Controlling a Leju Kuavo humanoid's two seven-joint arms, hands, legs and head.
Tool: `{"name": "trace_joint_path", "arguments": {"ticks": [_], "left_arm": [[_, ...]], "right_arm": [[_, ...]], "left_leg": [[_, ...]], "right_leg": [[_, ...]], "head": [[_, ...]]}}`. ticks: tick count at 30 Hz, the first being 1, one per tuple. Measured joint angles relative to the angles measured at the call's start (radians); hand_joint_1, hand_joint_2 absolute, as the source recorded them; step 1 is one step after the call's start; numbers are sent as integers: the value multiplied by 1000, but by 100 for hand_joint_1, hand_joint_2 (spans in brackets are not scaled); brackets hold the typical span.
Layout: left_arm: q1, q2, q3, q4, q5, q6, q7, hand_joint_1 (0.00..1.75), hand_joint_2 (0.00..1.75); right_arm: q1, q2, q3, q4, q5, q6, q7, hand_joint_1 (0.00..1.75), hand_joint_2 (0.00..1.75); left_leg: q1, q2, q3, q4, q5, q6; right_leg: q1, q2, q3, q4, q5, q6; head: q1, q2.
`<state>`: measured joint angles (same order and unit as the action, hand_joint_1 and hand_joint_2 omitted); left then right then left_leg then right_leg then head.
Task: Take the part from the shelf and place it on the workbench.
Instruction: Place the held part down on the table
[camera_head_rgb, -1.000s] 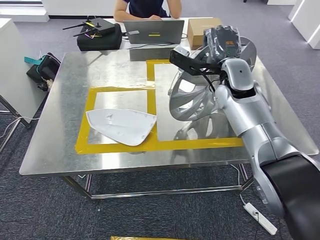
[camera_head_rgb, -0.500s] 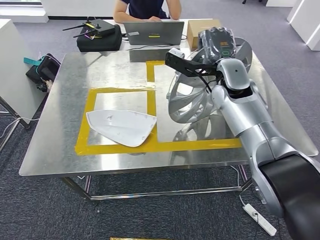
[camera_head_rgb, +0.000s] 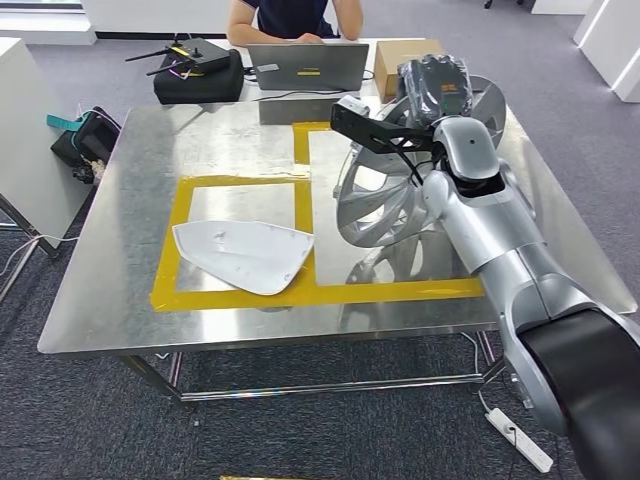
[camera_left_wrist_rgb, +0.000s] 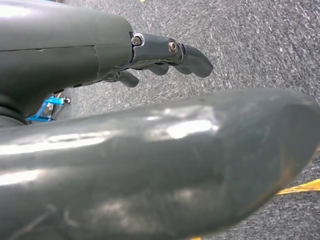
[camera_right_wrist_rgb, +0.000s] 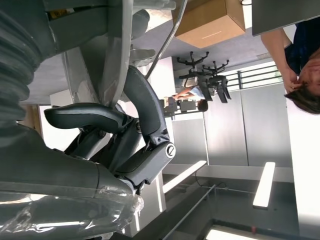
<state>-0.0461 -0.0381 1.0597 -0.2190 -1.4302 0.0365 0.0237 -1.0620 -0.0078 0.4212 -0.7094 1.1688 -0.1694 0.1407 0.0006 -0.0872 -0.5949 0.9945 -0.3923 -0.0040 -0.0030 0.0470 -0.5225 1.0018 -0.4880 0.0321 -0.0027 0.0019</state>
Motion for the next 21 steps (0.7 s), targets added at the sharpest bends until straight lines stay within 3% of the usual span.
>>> {"name": "trace_joint_path", "arguments": {"ticks": [21], "left_arm": [[8, 0, 0, 0, -25, 24, -28, 0, 0]], "right_arm": [[14, -74, -43, -2, -30, -54, 15, 175, 175]], "left_leg": [[0, 0, 3, 0, -2, 2]], "right_leg": [[1, 0, 6, -5, -1, 1]], "head": [[0, 0]]}}
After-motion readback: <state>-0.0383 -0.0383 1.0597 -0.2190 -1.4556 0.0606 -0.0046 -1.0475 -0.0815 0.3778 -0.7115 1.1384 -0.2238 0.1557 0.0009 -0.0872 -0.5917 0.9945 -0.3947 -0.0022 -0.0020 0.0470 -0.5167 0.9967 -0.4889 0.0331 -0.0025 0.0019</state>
